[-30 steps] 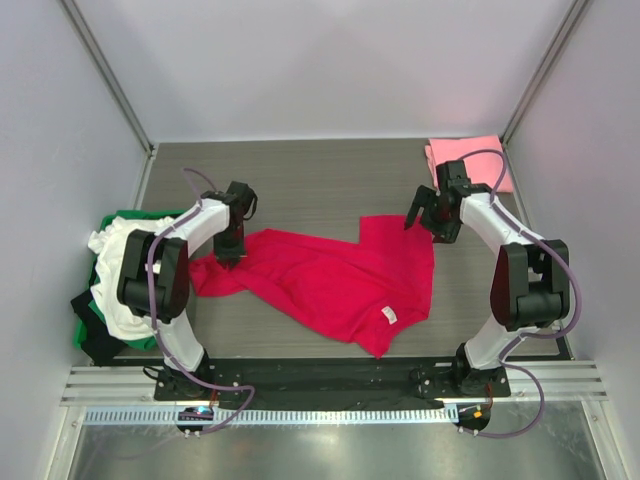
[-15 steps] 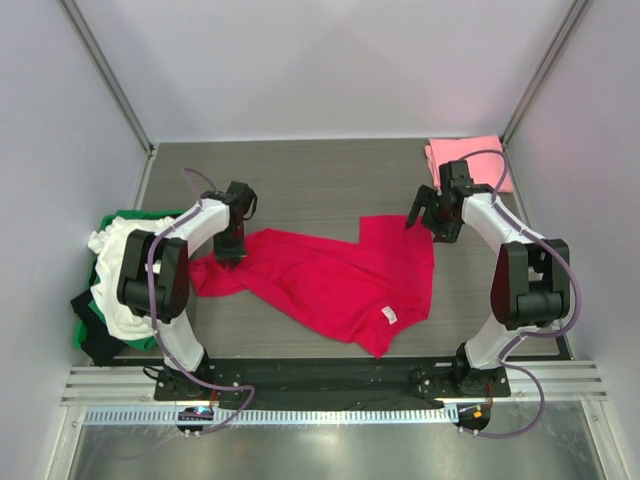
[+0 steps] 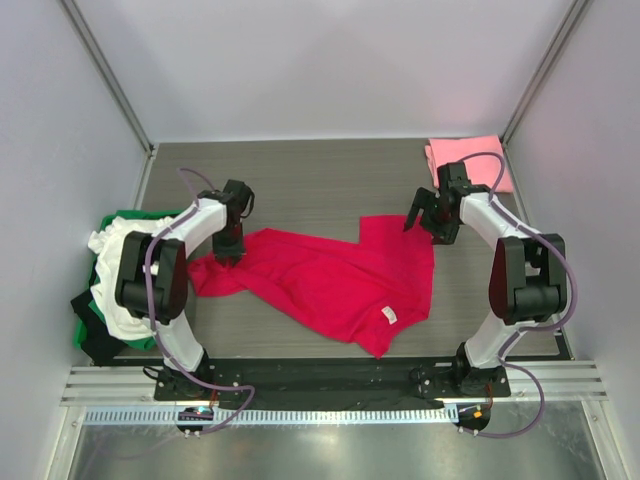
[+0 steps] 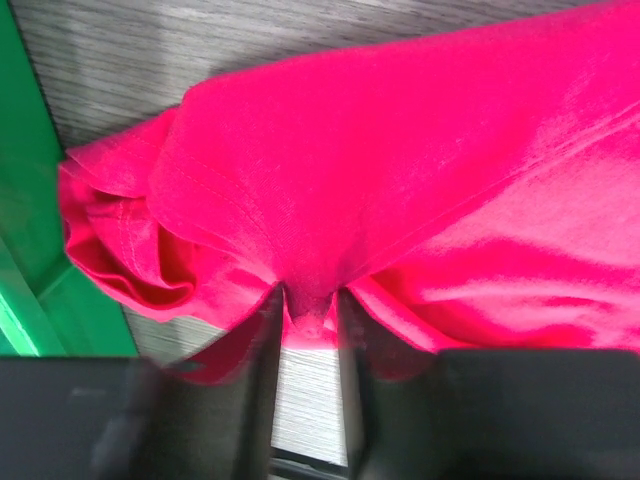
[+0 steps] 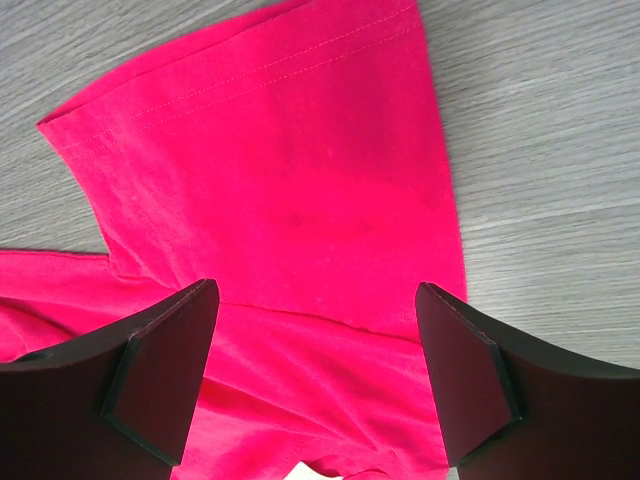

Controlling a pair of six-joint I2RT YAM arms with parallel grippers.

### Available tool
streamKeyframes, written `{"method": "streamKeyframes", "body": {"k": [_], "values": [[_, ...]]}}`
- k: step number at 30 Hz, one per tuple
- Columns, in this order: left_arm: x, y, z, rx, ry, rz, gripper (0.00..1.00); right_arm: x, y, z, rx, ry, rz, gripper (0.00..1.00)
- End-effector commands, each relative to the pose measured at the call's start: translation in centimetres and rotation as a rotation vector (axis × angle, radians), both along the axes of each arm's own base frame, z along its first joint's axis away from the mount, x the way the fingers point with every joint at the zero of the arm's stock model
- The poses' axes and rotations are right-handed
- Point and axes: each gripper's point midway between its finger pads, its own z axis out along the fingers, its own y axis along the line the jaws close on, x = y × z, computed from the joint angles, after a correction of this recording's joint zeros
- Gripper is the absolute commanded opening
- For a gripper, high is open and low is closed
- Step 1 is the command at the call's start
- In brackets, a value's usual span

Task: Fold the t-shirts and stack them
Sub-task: Flatten the tshirt out

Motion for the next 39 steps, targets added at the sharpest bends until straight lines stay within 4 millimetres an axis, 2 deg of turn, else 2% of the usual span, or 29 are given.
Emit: {"method": "streamKeyframes", "body": {"k": [1, 5, 12, 21, 29, 34, 37, 39], "values": [[1.6, -0.6, 2.1, -0.056, -0.087, 0.004, 0.31, 0.7, 0.1, 0.2, 0.009, -0.022, 0.012, 0.86], [1.5, -0.7, 2.3, -0.081, -0.096, 0.013, 0.34, 0.6, 0.1, 0.0, 0.008, -0.018, 0.014, 0.86], [1.9, -0.2, 2.7, -0.112, -0.118, 0.047, 0.33, 0.5, -0.1, -0.3, 0.003, -0.008, 0.013, 0.86], [1.3, 0.0, 1.4, -0.107, -0.054, 0.054, 0.31, 0.6, -0.2, -0.4, 0.005, -0.009, 0.011, 0.85], [1.1, 0.1, 0.9, -0.105, -0.037, 0.058, 0.15, 0.4, -0.5, -0.6, 0.002, -0.005, 0.007, 0.85], [1.3, 0.0, 1.2, -0.104, -0.048, 0.056, 0.00, 0.5, -0.6, -0.6, 0.004, -0.007, 0.007, 0.85], [1.7, 0.2, 2.2, -0.103, -0.100, 0.054, 0.00, 0.6, -0.8, -0.5, 0.004, -0.011, 0.001, 0.85], [2.0, 0.4, 3.8, -0.103, -0.165, 0.059, 0.00, 0.7, -0.9, -0.3, 0.010, -0.015, -0.009, 0.85]]}}
